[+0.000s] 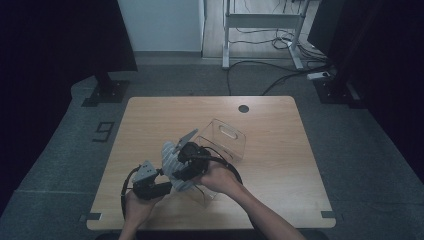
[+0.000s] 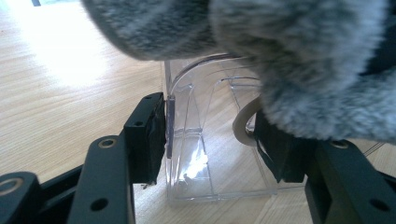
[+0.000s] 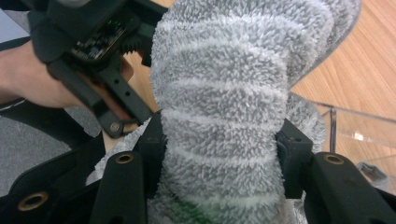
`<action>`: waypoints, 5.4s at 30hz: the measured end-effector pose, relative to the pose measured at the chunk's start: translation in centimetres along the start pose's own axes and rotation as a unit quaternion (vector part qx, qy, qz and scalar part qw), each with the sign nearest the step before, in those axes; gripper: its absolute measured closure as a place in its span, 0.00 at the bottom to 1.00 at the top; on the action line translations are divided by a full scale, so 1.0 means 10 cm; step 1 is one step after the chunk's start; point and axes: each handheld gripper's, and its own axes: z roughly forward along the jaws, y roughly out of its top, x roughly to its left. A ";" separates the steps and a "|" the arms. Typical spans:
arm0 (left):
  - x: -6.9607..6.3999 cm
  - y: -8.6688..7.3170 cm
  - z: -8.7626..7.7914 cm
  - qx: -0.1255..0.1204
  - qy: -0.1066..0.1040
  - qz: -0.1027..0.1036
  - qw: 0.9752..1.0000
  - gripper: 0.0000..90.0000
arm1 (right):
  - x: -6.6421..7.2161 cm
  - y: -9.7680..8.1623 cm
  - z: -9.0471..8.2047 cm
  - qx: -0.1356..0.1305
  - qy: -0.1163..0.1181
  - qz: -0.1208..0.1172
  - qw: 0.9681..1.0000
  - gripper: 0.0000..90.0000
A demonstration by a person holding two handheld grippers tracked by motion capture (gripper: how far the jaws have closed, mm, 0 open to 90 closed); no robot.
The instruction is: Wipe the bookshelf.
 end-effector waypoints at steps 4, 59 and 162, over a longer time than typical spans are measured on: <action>0.00 0.00 0.00 0.001 0.000 0.000 1.000 0.49 | 0.03 -0.06 -0.05 0.002 0.000 -0.002 1.000 0.54; -0.01 0.00 0.00 0.000 0.003 -0.003 1.000 0.49 | 0.31 -1.31 -0.20 -0.040 -0.015 0.006 0.999 0.54; -0.01 0.01 0.02 0.009 0.008 0.005 1.000 0.29 | -0.92 -2.46 -1.06 -0.018 -0.200 0.165 0.966 0.19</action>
